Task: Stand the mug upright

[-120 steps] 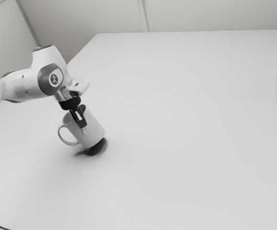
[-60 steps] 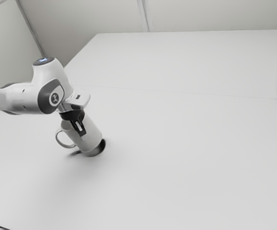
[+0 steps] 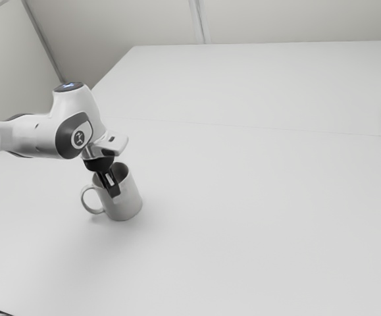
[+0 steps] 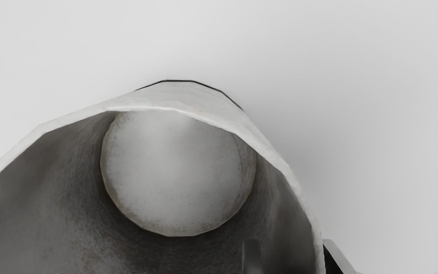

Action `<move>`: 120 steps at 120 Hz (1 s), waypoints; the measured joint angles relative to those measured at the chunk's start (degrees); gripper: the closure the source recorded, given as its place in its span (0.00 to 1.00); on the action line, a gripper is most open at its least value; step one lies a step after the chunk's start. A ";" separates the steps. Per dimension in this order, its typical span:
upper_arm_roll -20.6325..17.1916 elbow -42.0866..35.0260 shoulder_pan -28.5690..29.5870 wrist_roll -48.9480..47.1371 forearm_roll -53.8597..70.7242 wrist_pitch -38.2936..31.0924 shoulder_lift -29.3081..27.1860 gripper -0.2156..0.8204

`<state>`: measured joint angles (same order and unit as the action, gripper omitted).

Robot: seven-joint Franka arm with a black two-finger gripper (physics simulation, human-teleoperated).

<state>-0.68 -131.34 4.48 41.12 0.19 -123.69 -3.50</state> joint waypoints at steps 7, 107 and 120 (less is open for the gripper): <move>-0.04 0.09 -0.04 -0.37 0.06 0.49 0.01 0.56; 0.10 26.38 -3.83 -18.26 -1.12 14.70 -1.34 0.22; 0.84 35.14 -5.00 -20.90 -0.84 19.57 2.56 0.21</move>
<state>0.15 -96.20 -0.51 20.22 -0.64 -104.12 -0.95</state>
